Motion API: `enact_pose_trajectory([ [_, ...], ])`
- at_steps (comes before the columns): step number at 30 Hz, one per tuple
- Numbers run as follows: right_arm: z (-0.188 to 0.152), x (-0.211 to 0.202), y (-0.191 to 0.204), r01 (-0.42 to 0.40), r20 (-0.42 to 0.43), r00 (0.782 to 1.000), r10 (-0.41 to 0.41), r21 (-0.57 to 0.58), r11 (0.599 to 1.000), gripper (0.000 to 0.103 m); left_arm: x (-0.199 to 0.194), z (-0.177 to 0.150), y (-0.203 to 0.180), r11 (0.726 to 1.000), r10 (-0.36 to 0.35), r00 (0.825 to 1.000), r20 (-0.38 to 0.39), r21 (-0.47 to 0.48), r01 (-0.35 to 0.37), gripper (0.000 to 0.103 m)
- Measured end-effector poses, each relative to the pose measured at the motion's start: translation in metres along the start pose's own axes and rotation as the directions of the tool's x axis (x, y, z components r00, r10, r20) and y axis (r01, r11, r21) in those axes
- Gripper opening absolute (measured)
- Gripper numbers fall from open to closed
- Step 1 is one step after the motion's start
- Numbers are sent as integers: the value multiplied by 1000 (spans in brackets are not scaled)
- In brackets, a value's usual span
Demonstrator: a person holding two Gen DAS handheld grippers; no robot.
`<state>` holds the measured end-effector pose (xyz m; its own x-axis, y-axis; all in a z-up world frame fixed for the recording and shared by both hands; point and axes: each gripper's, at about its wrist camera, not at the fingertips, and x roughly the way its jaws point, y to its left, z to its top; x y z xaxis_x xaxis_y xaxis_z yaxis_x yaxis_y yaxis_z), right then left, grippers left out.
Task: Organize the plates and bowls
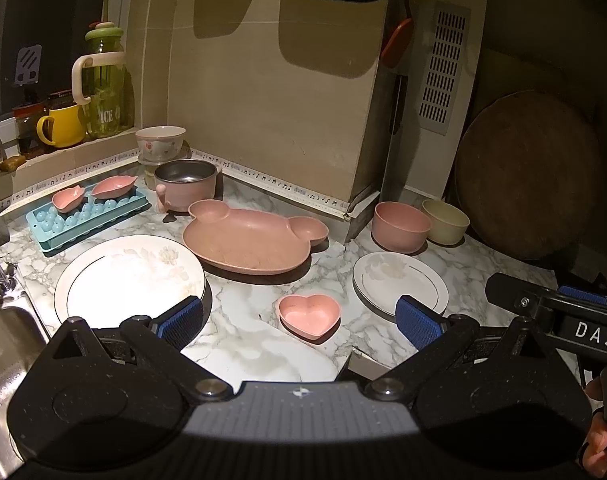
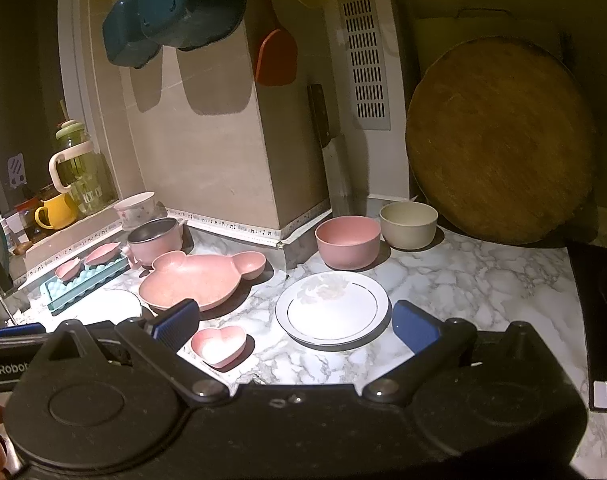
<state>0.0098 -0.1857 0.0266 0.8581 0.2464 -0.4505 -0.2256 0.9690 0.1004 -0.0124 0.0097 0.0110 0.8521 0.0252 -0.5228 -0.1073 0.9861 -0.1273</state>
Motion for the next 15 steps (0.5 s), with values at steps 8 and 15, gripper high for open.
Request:
enact_pose_trajectory([
  [8, 3, 2, 1, -4, 1, 1000, 4, -10, 1000, 103, 1, 2, 1, 1000, 4, 1000, -2, -1, -4, 103],
  [15, 7, 9, 4, -18, -11, 1000, 17, -24, 1000, 103, 1, 5, 6, 1000, 16, 1000, -3, -9, -16, 103],
])
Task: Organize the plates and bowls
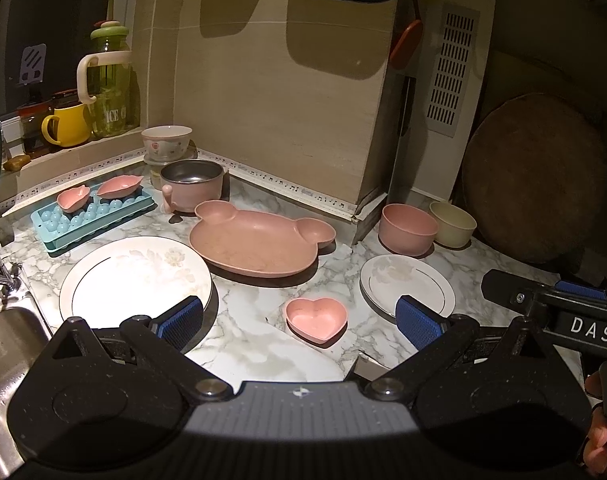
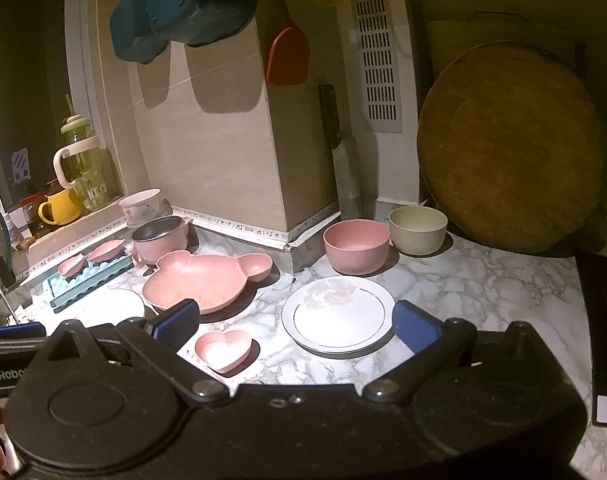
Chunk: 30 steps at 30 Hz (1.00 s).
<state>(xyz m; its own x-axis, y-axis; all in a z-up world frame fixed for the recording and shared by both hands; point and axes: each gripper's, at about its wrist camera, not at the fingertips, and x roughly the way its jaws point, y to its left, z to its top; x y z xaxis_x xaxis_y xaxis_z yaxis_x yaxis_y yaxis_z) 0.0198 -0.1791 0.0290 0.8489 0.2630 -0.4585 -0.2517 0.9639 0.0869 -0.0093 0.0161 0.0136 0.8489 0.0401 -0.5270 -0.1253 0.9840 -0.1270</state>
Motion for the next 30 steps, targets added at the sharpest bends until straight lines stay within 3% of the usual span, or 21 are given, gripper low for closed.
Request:
enact_pose_trajectory([
  [19, 10, 30, 17, -45, -54, 998, 42, -50, 998, 103, 22, 12, 27, 996, 51, 998, -34, -70, -54, 103],
  [25, 16, 63, 33, -123, -108, 988, 113, -83, 989, 103, 40, 15, 69, 979, 112, 991, -67, -161, -122, 103],
  [30, 21, 109, 52, -218, -216, 956, 198, -70, 974, 102, 55, 14, 108, 953, 218, 971, -94, -192, -233, 103],
])
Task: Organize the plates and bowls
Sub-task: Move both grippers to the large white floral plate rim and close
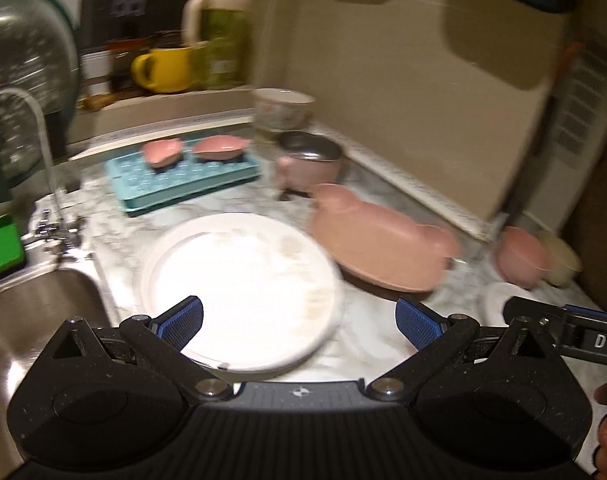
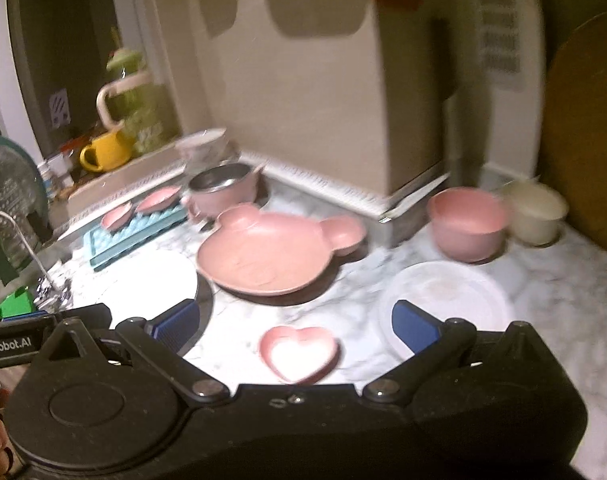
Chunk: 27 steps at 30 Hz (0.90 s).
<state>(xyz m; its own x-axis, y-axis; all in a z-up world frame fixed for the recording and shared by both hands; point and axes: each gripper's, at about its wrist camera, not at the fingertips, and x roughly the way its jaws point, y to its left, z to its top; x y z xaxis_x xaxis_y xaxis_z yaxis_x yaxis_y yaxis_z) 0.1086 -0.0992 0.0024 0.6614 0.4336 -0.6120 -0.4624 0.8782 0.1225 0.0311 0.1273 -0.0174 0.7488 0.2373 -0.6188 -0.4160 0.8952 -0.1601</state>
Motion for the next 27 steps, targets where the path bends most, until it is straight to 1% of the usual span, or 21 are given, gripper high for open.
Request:
enact_pose_trajectory([
  [2, 5, 21, 9, -27, -38, 999, 26, -16, 1000, 102, 12, 4, 17, 998, 63, 998, -10, -22, -63, 103],
  [4, 8, 39, 18, -41, -69, 997, 38, -37, 998, 102, 22, 7, 32, 994, 103, 994, -25, -37, -104, 103],
  [7, 12, 66, 33, -68, -111, 992, 60, -72, 995, 100, 39, 12, 52, 987, 148, 988, -50, -56, -150, 103],
  [11, 15, 93, 48, -112, -169, 981, 96, -91, 990, 98, 62, 20, 75, 978, 194, 978, -81, -65, -200, 103],
  [14, 14, 114, 57, -135, -222, 969, 111, -96, 986, 93, 79, 27, 90, 974, 194, 974, -115, -96, -205, 103],
  [15, 14, 119, 59, -141, -237, 965, 116, -95, 985, 90, 85, 30, 94, 975, 189, 974, -123, -98, -201, 103],
  [17, 14, 131, 65, -146, -261, 958, 118, -92, 985, 87, 94, 35, 100, 973, 190, 972, -141, -103, -205, 103],
  [21, 19, 148, 69, -145, -313, 941, 128, -30, 989, 80, 111, 43, 111, 971, 197, 966, -170, -104, -217, 102],
  [23, 21, 155, 70, -151, -334, 932, 140, -5, 989, 77, 118, 45, 116, 970, 187, 965, -186, -121, -211, 102],
  [25, 23, 161, 70, -160, -352, 923, 154, 14, 987, 72, 122, 47, 120, 971, 165, 966, -199, -141, -195, 95],
  [27, 25, 170, 71, -165, -374, 912, 169, 44, 985, 68, 126, 49, 123, 971, 151, 966, -212, -151, -185, 95],
])
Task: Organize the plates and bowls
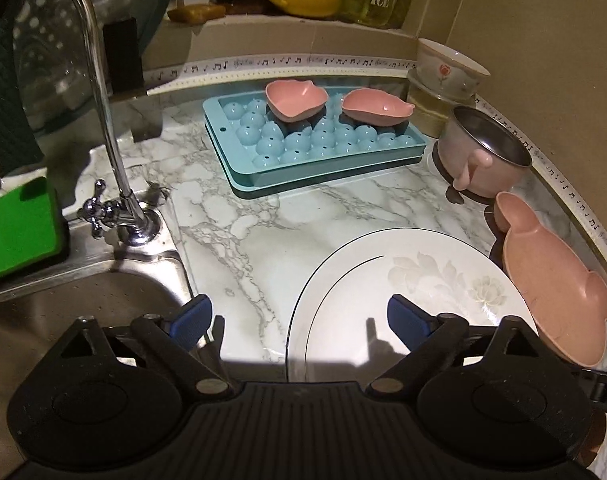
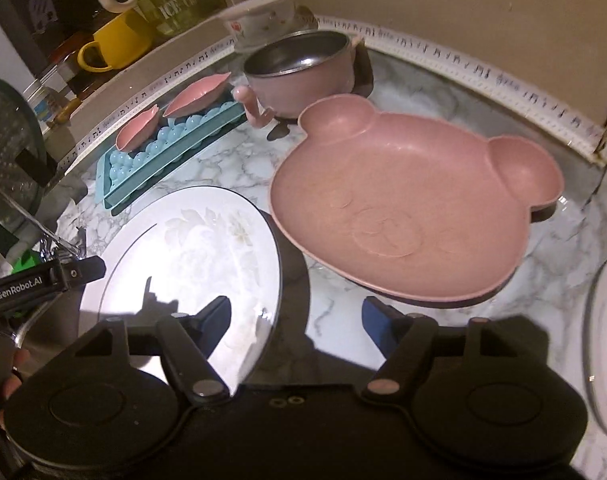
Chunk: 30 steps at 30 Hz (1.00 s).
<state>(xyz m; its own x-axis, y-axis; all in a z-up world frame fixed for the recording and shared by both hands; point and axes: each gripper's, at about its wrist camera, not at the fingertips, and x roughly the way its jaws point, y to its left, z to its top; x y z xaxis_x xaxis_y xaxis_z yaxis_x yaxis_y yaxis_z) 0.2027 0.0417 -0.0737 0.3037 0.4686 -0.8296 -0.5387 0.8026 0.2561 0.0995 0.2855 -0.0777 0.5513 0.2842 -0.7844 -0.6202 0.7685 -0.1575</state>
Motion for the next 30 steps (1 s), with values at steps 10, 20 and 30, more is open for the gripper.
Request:
enact_pose_trajectory([
  [10, 4, 23, -11, -48, -88, 994, 60, 124, 991, 37, 17, 3, 13, 997, -53, 995, -83, -65, 47, 45],
  [20, 3, 24, -11, -91, -87, 991, 106, 157, 983, 15, 19, 0, 19, 992, -91, 990, -106, -96, 81, 21],
  [30, -2, 17, -3, -111, -68, 991, 118, 104, 988, 6, 9, -6, 19, 990, -118, 988, -98, -91, 109, 18],
])
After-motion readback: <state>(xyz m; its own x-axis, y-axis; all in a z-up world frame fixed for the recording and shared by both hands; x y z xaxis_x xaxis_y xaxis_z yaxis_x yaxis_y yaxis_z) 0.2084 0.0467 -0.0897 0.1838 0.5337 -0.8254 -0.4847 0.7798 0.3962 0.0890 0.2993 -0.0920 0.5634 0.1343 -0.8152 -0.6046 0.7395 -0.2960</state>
